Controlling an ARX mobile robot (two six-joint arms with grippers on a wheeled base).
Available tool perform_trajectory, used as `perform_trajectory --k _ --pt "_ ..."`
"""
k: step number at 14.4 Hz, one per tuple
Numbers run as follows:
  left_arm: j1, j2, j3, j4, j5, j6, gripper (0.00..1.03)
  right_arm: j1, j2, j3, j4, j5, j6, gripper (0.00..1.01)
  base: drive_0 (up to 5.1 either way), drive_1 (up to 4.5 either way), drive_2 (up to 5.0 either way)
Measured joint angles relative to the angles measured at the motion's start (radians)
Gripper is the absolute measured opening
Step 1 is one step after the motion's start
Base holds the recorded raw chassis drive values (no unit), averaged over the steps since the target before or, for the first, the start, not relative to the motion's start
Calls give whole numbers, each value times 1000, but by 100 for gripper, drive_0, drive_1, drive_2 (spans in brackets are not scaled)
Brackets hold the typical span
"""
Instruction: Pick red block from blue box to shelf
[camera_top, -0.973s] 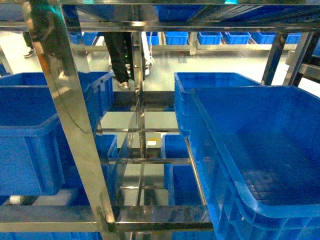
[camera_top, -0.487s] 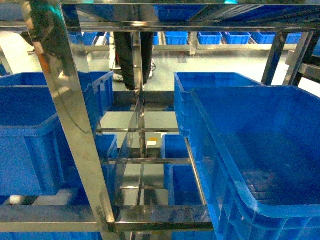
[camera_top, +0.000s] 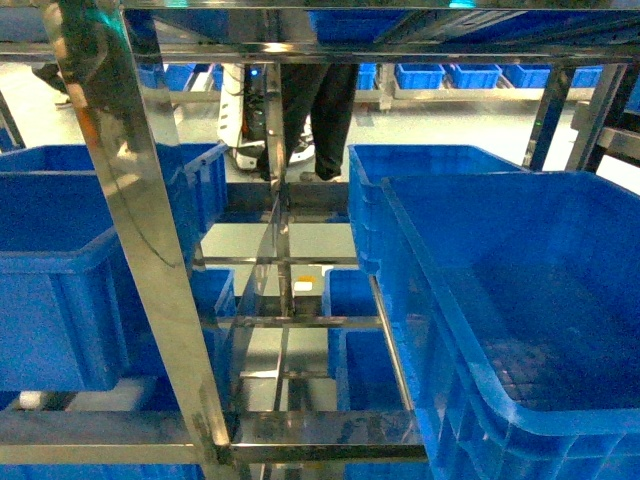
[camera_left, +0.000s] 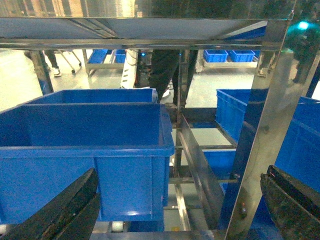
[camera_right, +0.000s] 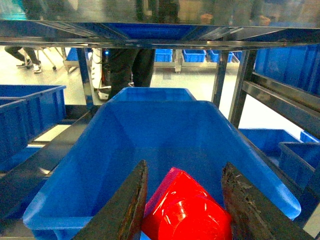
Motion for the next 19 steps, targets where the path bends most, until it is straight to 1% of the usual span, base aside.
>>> perform_trajectory --k 3,4,5,6,7,8,10,11,12,13,14,15,16,17,18,19 --pt "0 0 0 0 0 0 98 0 0 0 0 0 0 38 0 0 0" --pt "0 0 0 0 0 0 98 14 13 8 -37 44 -25 38 0 0 0" --pt "0 0 0 0 -1 0 98 61 156 22 26 150 -72 38 0 0 0" --pt "0 0 0 2 0 0 98 54 351 32 185 157 -89 38 0 0 0" --pt "0 0 0 -1 2 0 98 31 567 46 379 152 -87 38 0 0 0" --pt "0 0 0 0 -2 0 98 27 802 90 571 141 -75 38 0 0 0" --pt "0 0 0 0 1 0 98 61 1192 217 851 124 -74 38 0 0 0" --pt "0 0 0 0 0 0 98 73 1337 272 931 121 -76 49 0 0 0" --pt "0 0 0 0 0 0 98 87 1477 322 1002 131 -90 62 0 0 0" --pt "0 0 0 0 0 0 98 109 1526 325 1021 160 -104 74 0 0 0" --pt "0 0 0 0 0 0 98 142 1484 288 1023 184 -116 85 0 0 0" --pt "0 0 0 1 0 0 98 197 1360 237 1012 216 -133 98 0 0 0" --pt "0 0 0 0 0 0 98 259 1229 178 1014 244 -128 96 0 0 0" --pt "0 0 0 0 0 0 98 275 1149 115 1038 243 -85 85 0 0 0" --pt "0 0 0 0 -2 0 98 240 1088 74 987 238 -51 73 0 0 0" --pt "0 0 0 0 0 0 98 205 1035 50 938 224 -34 60 0 0 0"
